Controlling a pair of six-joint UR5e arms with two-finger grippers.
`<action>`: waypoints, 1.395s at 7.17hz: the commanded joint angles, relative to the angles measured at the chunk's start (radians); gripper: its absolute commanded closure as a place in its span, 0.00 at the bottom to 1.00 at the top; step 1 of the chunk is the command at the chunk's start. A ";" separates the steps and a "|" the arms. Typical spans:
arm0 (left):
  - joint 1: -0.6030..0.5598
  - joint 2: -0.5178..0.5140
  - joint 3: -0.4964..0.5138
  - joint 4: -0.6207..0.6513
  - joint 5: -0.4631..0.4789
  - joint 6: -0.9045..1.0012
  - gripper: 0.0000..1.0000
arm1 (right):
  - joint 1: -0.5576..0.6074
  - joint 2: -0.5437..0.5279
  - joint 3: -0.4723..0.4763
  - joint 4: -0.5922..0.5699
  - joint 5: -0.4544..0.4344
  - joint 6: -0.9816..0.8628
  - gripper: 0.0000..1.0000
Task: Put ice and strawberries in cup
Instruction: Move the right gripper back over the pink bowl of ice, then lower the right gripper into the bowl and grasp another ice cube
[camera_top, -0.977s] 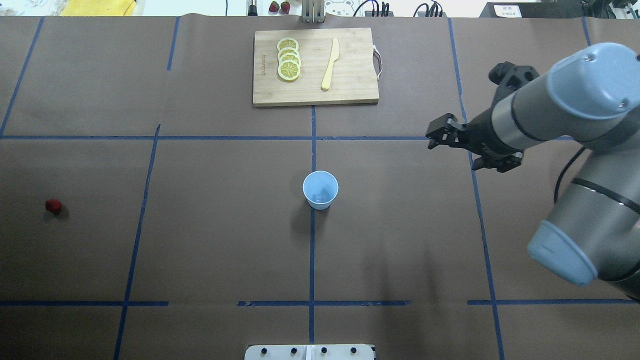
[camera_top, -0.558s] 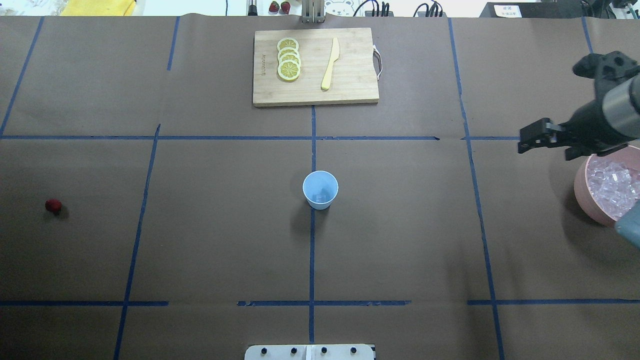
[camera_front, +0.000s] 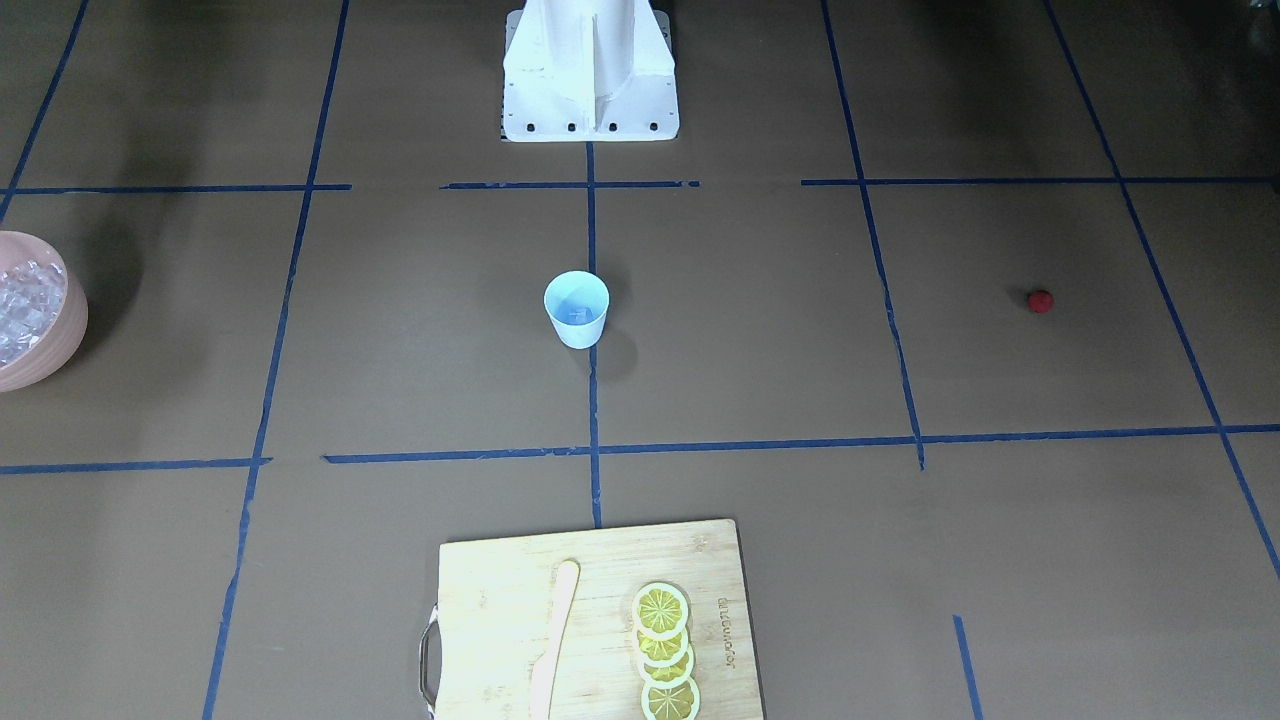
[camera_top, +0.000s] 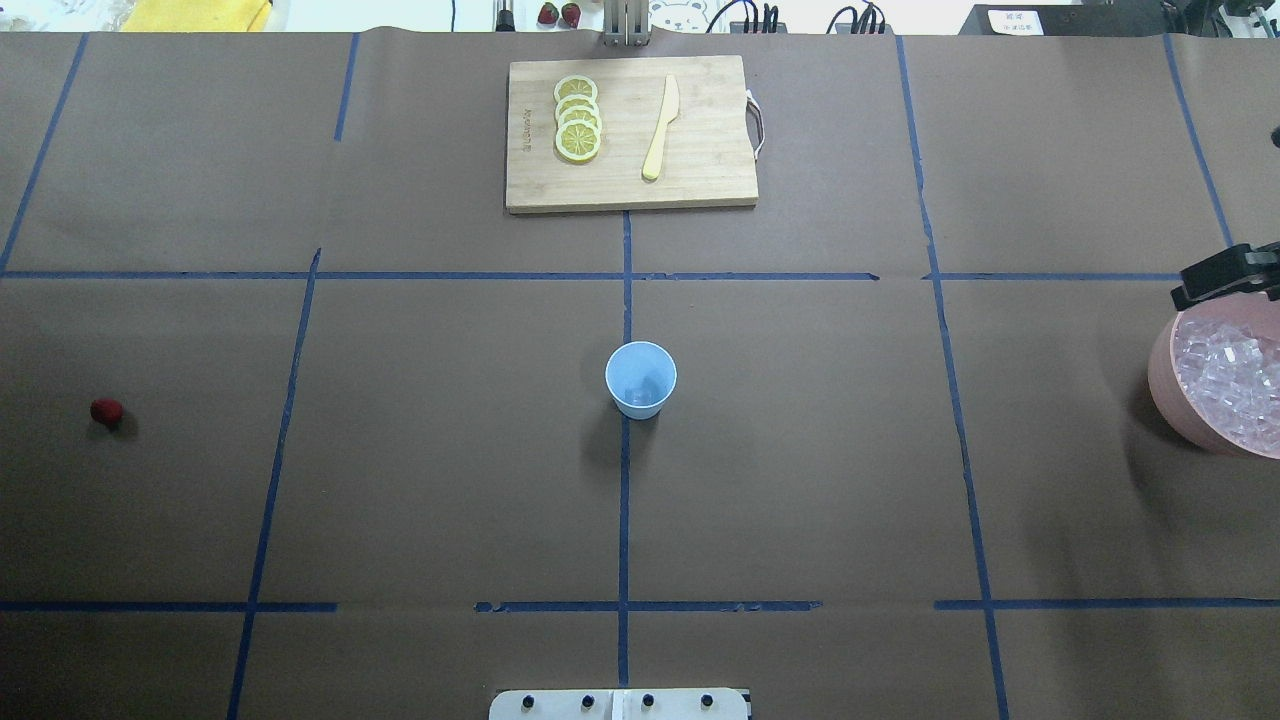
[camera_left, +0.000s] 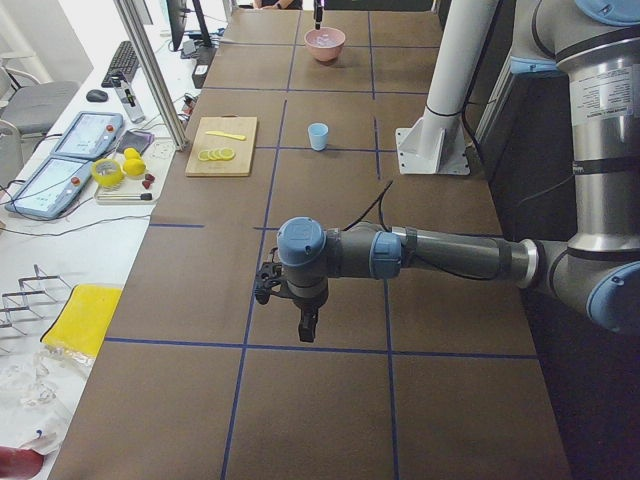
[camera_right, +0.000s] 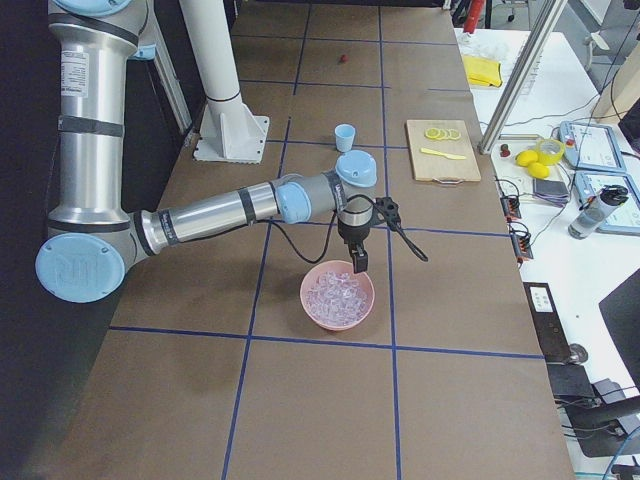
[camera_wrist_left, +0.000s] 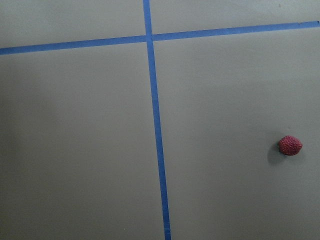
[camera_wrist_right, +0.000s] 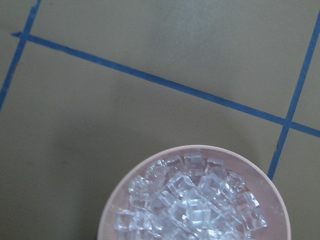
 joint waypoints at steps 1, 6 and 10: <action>0.000 0.001 0.000 0.000 -0.006 0.000 0.00 | 0.018 -0.014 -0.051 0.001 0.041 -0.115 0.01; 0.000 0.001 0.000 0.000 -0.006 0.000 0.00 | -0.033 -0.037 -0.126 0.002 0.047 -0.110 0.01; 0.000 0.001 0.000 0.000 -0.007 0.000 0.00 | -0.071 -0.028 -0.168 0.005 0.041 -0.113 0.03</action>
